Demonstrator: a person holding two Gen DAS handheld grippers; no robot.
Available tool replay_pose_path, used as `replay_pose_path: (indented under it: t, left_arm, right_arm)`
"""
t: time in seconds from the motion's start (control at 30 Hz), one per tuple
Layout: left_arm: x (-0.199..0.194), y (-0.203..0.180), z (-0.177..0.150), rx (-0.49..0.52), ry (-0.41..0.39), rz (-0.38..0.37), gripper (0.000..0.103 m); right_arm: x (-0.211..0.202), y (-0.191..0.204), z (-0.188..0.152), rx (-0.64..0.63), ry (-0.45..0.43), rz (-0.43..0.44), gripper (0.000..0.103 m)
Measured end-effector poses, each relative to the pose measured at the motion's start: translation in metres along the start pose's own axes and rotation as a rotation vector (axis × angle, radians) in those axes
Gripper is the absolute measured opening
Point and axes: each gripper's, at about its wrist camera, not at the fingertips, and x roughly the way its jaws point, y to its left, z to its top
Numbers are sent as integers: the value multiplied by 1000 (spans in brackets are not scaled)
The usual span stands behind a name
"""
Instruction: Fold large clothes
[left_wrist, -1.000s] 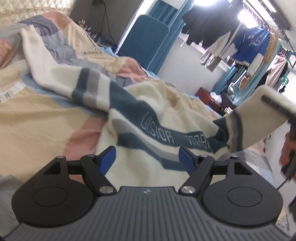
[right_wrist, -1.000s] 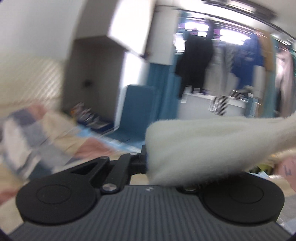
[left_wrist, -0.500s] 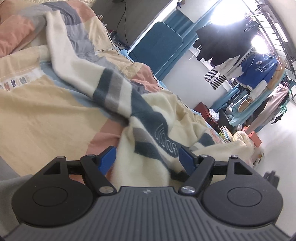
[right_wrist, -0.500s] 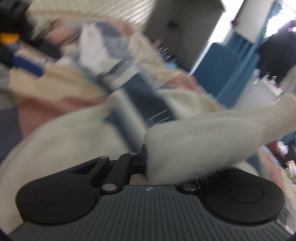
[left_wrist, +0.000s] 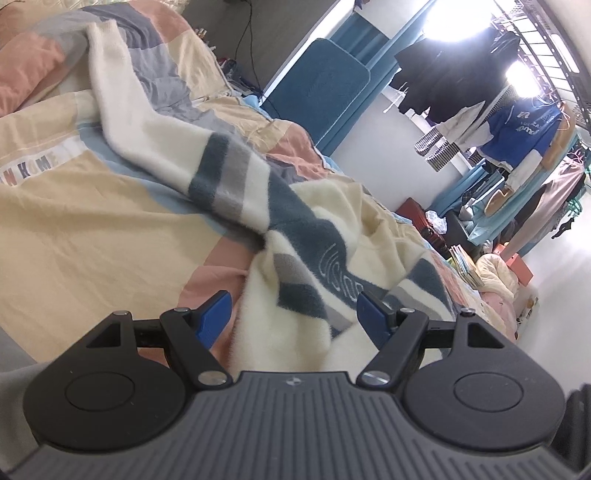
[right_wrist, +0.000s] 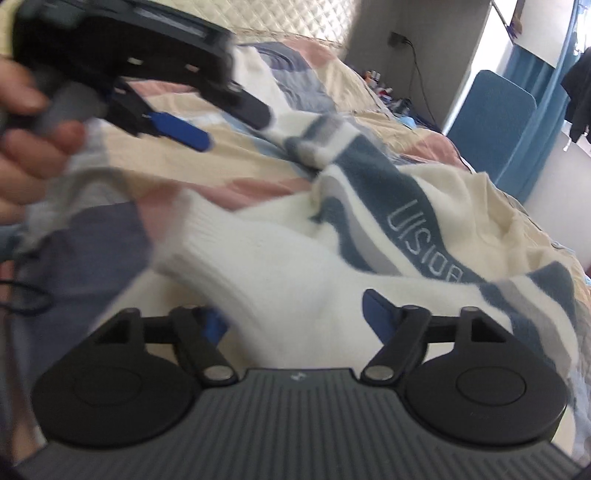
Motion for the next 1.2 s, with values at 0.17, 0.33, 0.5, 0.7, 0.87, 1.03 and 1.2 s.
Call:
replay_pose_path:
  t: [0.17,0.33,0.5,0.7,0.87,1.03,1.2]
  left_arm:
    - [-2,-12,-5,43,-11,-22,79]
    - [1,-31,-16,121,-5,-28,79]
    - [9,-53,-30,202,9,-7,78]
    - [30,-71,-47,260,57,-1,77]
    - [53,-79,-61,304,118,18,68]
    - [70,-80,-73,362,173,75,60]
    - [86,-73,-83,392,251,146,59]
  right_arm:
    - [-35,12,-10,38,-58,80,77]
    - [-68,2,-25,157,-141,83,78]
    - [-67,-23,-33,290,-186,-105,78]
    - [-52,-61,-42,493,-239,-207,78]
    - [-24,-84,-52,571,-190,-250,78]
    - [-5,-100,-59,628,-152,-248,70]
    - [5,-110,-55,678,-122,-271,56]
